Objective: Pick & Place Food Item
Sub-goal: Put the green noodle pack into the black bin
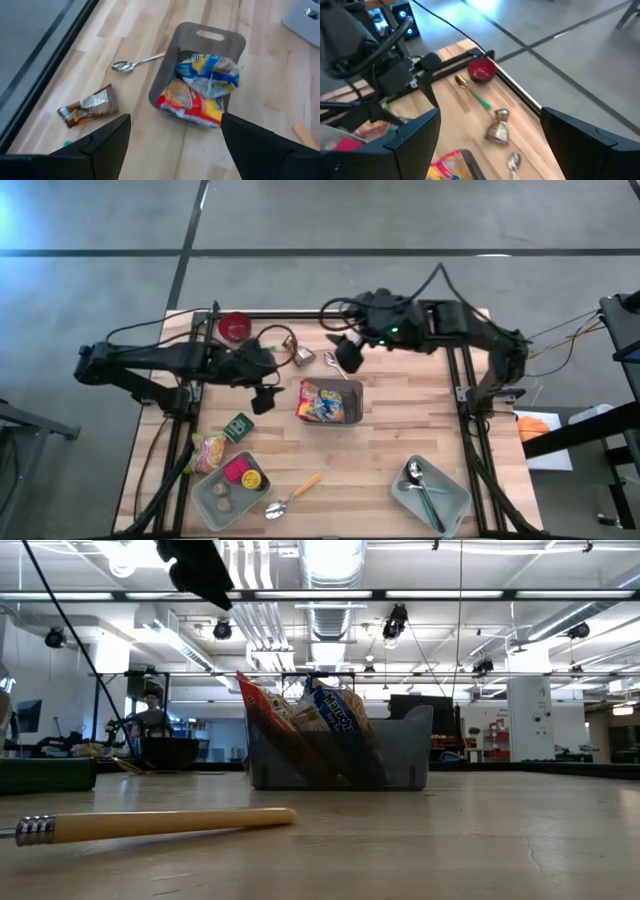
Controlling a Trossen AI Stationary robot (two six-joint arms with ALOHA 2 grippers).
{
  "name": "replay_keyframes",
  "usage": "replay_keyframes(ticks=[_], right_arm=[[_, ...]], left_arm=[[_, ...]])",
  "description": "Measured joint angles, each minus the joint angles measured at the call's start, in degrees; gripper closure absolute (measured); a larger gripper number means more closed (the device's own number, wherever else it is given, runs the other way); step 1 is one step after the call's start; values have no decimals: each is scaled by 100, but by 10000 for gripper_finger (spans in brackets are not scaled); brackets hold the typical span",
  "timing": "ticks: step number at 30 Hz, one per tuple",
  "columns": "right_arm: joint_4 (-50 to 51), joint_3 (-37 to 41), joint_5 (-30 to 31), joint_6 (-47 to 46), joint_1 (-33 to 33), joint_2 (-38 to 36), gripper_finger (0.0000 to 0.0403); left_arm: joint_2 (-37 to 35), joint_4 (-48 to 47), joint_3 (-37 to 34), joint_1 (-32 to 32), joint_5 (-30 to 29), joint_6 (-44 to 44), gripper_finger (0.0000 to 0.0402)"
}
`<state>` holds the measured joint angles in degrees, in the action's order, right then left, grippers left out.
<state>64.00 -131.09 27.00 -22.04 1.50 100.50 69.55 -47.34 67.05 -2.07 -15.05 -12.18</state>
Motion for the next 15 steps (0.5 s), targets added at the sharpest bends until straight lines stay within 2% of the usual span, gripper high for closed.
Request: replay_keyframes(ticks=[5,8,11,15], right_arm=[[218,419,2,22,-7,-629,64],[253,890,2,-49,-60,-1078,64],[302,1540,1,-416,-106,-1515,64],[271,2449,-154,-929,-105,-2058,64]], left_arm=[[108,-51,1,438,248,18,90],[124,-201,12,801,707,-659,90],[95,-605,13,1088,1246,-1555,90],[36,-1574,60,1057,1617,-1621,90]])
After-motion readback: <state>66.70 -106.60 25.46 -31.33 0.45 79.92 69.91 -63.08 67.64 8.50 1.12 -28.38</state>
